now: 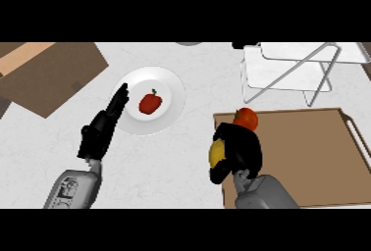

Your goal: Pick the lemon from the tray and place it in the tiered shelf

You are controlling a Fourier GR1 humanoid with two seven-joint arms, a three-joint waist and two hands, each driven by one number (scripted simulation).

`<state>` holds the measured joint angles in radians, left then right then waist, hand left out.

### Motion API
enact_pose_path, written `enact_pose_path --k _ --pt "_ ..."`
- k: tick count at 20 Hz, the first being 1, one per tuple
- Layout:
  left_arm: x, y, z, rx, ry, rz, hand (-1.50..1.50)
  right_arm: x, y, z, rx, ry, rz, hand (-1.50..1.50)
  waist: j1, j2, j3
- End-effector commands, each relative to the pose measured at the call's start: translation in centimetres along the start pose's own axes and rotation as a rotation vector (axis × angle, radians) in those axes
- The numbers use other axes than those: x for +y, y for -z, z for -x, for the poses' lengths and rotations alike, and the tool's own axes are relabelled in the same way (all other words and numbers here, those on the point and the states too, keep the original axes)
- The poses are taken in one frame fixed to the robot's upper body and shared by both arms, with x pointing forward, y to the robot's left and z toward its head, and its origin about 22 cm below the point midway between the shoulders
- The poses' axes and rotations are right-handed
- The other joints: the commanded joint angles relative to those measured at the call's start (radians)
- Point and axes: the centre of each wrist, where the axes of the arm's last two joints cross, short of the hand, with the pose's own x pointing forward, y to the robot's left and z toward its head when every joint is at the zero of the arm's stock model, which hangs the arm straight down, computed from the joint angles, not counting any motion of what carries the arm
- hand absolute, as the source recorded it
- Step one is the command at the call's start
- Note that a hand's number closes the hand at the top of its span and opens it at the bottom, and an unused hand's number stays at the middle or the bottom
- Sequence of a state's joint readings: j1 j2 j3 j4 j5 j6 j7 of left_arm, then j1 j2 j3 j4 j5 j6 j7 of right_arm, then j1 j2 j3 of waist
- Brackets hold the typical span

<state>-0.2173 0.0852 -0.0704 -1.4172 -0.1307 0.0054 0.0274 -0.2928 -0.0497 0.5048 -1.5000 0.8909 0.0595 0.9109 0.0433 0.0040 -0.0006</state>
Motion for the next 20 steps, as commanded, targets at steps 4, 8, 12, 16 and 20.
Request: enact_pose_path --k 4,8,12,16,20 --pt "1.6 -1.4 1.2 0.018 0.012 -0.003 0.00 0.6 -2.8 -5.6 -0.175 0.223 0.096 1.50 -0.009 -0.003 0.001" --pt "-0.9 -0.5 -0.4 0.020 -0.008 -0.011 0.00 -2.8 -5.4 -7.6 -0.279 0.411 0.183 1.50 -0.027 -0.007 0.001" --pt "0.6 -1.6 0.3 0.026 0.000 -0.037 0.00 -4.5 -8.0 -8.7 -0.289 0.423 0.275 1.50 -0.038 -0.009 0.000" --pt "2.1 -1.4 1.1 0.009 0.028 -0.047 0.00 -6.3 -8.5 -9.9 -0.278 0.452 0.396 1.50 -0.039 -0.007 0.000" --pt "2.5 -1.7 1.4 0.033 0.010 -0.041 0.00 -10.0 -8.7 -10.0 -0.204 0.371 0.529 1.50 -0.050 -0.010 -0.001"
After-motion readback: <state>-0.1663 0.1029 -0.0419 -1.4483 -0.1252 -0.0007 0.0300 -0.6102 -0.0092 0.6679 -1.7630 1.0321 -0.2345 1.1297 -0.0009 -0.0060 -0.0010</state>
